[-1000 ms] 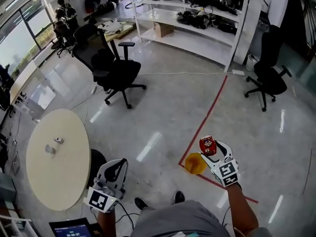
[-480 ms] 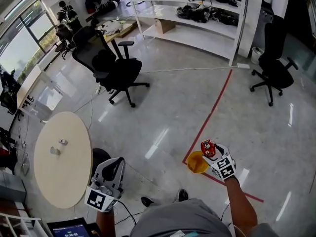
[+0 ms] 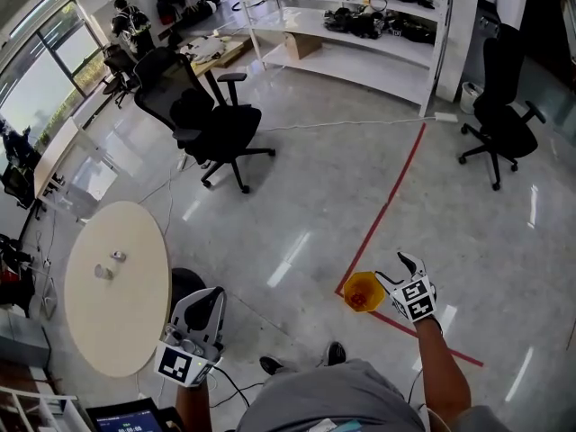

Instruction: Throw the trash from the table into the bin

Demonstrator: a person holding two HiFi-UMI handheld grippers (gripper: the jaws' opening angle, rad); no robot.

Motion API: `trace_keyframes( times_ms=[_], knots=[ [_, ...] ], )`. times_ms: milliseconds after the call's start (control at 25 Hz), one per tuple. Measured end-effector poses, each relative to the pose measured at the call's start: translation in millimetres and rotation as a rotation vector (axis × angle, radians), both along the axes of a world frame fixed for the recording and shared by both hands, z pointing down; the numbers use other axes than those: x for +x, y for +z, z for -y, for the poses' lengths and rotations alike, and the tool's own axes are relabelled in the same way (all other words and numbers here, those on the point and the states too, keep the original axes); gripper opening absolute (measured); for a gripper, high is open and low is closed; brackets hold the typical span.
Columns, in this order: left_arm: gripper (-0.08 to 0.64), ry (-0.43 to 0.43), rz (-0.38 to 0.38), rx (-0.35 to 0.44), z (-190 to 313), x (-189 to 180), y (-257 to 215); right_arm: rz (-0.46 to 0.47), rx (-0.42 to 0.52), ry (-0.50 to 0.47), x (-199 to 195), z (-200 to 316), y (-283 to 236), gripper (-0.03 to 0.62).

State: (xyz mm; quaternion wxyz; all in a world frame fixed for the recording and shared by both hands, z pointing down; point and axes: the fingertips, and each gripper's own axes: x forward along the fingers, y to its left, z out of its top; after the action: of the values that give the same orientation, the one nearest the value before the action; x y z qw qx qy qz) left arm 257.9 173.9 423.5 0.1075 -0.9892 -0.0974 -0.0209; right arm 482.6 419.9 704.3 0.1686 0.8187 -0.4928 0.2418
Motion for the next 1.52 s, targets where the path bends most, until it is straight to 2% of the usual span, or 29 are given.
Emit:
trace_keyframes(
  times_ms=[80, 120, 200, 480, 800, 1000, 1200, 1320, 1440, 1520],
  knots=[
    [0.043, -0.004, -0.007, -0.015, 2.9, -7.3, 0.2, -0.034, 0.018, 0.006, -4.7, 1.3, -16.1, 0.323],
    [0.043, -0.005, -0.009, -0.020, 2.7, -9.1, 0.1, -0.051, 0.031, 0.015, -4.9, -0.1, -24.7, 0.234],
    [0.043, -0.007, -0.006, -0.024, 1.5, -12.5, 0.5, -0.071, 0.067, 0.037, -4.0, -3.5, -41.8, 0.013],
    [0.043, -0.050, -0.018, -0.017, 12.5, -40.2, -7.0, -0.120, 0.133, 0.023, -9.9, 8.1, -92.0, 0.006],
    [0.043, -0.144, -0.047, -0.021, 61.1, -70.2, -5.1, -0.203, 0.195, -0.108, -29.3, 69.0, -141.9, 0.006],
    [0.043, -0.220, -0.073, -0.030, 163.1, -148.3, -35.4, -0.265, 0.234, -0.184, -98.7, 176.3, -205.2, 0.006],
    [0.043, -0.320, -0.111, -0.025, 226.0, -197.5, -49.4, -0.367, 0.251, -0.289, -127.3, 252.7, -243.3, 0.006],
    [0.043, -0.360, -0.171, -0.011, 282.5, -264.6, -68.6, -0.397, 0.267, -0.348, -179.5, 328.9, -269.5, 0.006],
    [0.043, -0.426, -0.192, -0.009, 340.2, -335.7, -79.7, -0.421, 0.286, -0.409, -236.7, 407.4, -292.2, 0.006],
    [0.043, -0.472, -0.188, -0.013, 361.9, -363.0, -80.1, -0.433, 0.304, -0.452, -259.2, 445.1, -300.1, 0.006]
  ],
)
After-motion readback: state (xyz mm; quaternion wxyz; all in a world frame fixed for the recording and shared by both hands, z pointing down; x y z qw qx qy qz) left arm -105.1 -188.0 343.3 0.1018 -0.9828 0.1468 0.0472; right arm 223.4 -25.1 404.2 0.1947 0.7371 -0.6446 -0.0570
